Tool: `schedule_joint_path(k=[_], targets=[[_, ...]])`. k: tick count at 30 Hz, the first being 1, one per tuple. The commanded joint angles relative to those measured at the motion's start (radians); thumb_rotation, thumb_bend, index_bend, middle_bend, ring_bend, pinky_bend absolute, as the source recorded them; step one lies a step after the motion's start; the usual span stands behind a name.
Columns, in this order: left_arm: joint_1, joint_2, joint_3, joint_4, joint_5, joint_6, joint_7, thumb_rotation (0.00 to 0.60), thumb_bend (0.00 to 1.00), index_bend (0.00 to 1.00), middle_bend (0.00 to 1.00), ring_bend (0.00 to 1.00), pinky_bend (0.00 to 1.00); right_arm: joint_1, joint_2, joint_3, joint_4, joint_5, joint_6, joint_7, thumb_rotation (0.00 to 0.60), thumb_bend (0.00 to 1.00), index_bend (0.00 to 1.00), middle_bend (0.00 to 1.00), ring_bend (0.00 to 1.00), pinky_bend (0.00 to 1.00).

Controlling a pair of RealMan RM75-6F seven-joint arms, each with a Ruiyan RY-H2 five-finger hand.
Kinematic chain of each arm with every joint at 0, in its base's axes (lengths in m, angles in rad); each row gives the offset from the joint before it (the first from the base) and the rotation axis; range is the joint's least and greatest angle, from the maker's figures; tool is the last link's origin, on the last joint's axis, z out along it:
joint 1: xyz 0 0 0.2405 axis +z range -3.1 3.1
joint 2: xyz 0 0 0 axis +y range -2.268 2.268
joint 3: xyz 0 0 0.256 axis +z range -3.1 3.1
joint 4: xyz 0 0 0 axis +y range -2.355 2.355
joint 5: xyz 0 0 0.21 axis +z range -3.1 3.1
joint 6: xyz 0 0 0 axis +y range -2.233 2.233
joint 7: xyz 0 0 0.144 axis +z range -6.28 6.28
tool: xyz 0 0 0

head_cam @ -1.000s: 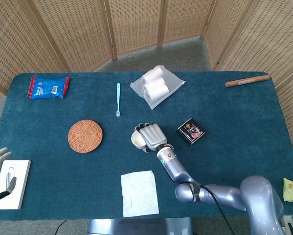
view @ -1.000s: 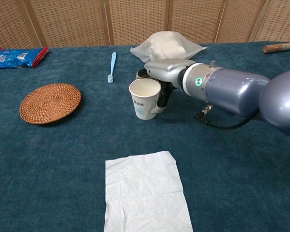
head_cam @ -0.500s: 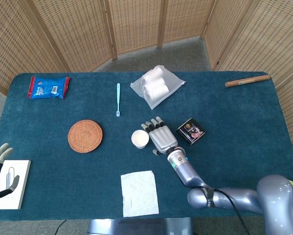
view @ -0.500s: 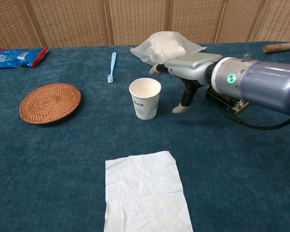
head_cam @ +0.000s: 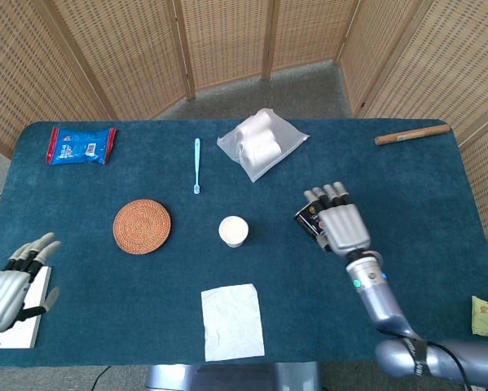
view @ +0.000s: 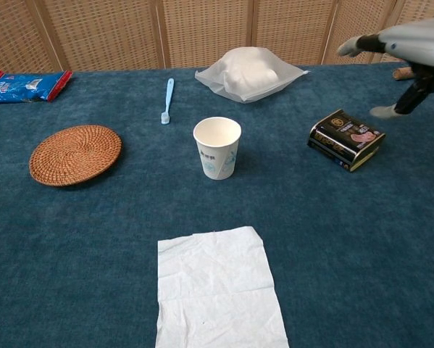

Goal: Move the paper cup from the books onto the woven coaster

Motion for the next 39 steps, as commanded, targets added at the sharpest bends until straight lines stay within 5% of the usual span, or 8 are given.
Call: schedule_joint_path(k=[1, 15, 39], targets=[[-0.06, 0.017, -0.009, -0.043, 0.01, -0.077, 0.079, 0.587, 0.49, 0.0, 0.0, 0.0, 0.0, -0.062, 0.038, -0.006, -0.011, -0.058, 0.059, 0.063, 0.6, 0.39, 0.0, 0.0, 0.0, 0.02], [-0.291, -0.099, -0.104, -0.006, -0.041, -0.313, 0.159, 0.558, 0.49, 0.0, 0.0, 0.0, 0.0, -0.23, 0.1, 0.028, 0.02, -0.167, 0.265, 0.122, 0.6, 0.4, 0.0, 0.0, 0.0, 0.02], [-0.652, -0.469, -0.218, 0.255, -0.161, -0.59, 0.176, 0.503, 0.48, 0.0, 0.0, 0.0, 0.0, -0.403, 0.139, 0.02, 0.041, -0.259, 0.258, 0.267, 0.6, 0.39, 0.0, 0.0, 0.0, 0.0]])
